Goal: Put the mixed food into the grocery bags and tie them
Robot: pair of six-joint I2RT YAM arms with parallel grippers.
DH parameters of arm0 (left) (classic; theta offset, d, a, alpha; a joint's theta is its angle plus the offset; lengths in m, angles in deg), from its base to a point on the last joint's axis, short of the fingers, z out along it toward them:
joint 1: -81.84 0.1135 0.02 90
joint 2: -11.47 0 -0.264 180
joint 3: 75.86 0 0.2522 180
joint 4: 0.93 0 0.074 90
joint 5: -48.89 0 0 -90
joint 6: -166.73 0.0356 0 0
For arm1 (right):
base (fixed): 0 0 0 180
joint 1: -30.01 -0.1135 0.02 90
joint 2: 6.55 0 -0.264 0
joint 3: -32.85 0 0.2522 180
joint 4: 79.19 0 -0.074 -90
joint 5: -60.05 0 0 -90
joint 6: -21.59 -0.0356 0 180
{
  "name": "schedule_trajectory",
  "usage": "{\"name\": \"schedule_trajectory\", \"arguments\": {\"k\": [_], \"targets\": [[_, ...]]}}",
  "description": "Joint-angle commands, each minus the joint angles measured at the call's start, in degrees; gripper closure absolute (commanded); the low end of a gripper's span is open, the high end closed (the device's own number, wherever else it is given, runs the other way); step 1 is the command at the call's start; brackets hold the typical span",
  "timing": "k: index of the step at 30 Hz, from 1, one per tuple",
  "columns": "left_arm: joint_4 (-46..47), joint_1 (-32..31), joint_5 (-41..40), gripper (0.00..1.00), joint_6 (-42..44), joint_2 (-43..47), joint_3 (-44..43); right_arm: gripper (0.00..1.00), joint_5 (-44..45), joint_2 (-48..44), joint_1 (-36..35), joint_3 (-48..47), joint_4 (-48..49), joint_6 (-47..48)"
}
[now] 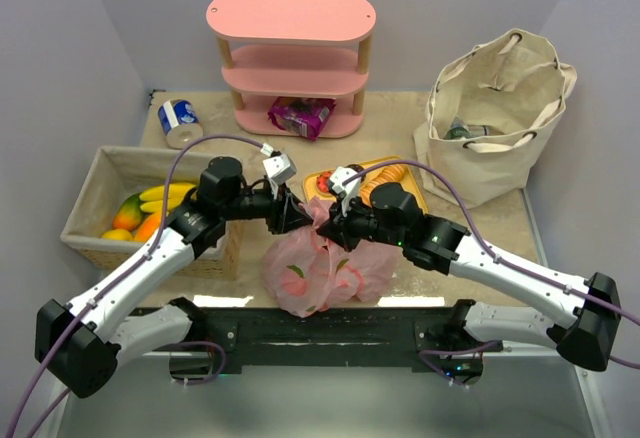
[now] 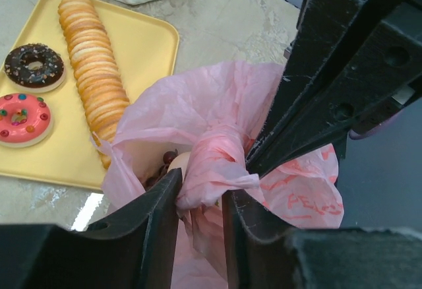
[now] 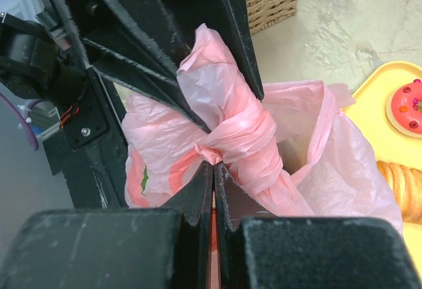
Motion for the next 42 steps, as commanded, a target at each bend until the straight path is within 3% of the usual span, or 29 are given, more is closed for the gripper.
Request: {"name": "schedule_trajectory", "arguments": {"k": [1, 12, 21, 25, 31, 34, 39, 40, 41, 42], "targets": [[0.47, 0.28, 4.65, 0.6, 0.02, 0.99, -2.24, 1.0, 0.76, -0.65, -0.31, 0.0, -0.79, 1.7], [7.59, 0.28, 11.16, 0.47, -4.91, -1.47, -0.74, 1.0, -0.12, -2.05, -0.39, 0.44, -1.31, 2.49], [12.16, 0.28, 9.4, 0.51, -8.42, -4.98, -1.45, 1.0, -1.09, -2.93, -0.48, 0.97, -2.02, 4.07], [13.21, 0.19, 9.93, 0.61, -9.21, -5.95, -1.53, 1.0, -1.09, -2.75, -0.66, 0.8, -3.16, 5.12], [12.87, 0.19, 11.16, 0.91, -8.51, -6.3, -1.62, 1.0, -0.3, -3.37, -0.66, 0.18, -5.44, 6.27], [12.51, 0.19, 11.86, 1.0, -7.99, -6.83, -1.45, 1.0, -0.47, -3.99, -0.66, -0.52, -7.19, 7.23], [13.91, 0.1, 13.27, 1.0, -7.11, -6.75, -0.83, 1.0, 1.46, -3.19, -0.66, -1.84, -10.98, 7.94], [14.35, 0.1, 13.1, 1.0, -6.85, -5.96, -0.4, 0.94, 1.11, -3.54, -0.66, -1.93, -11.33, 7.68], [15.32, 0.1, 12.05, 1.0, -6.15, -5.17, -0.04, 0.73, 0.85, -4.07, -0.66, -2.19, -11.51, 7.41], [15.76, 0.1, 11.52, 1.0, -5.62, -3.77, 0.74, 0.61, 0.76, -5.55, -0.66, -2.89, -11.69, 6.37]]}}
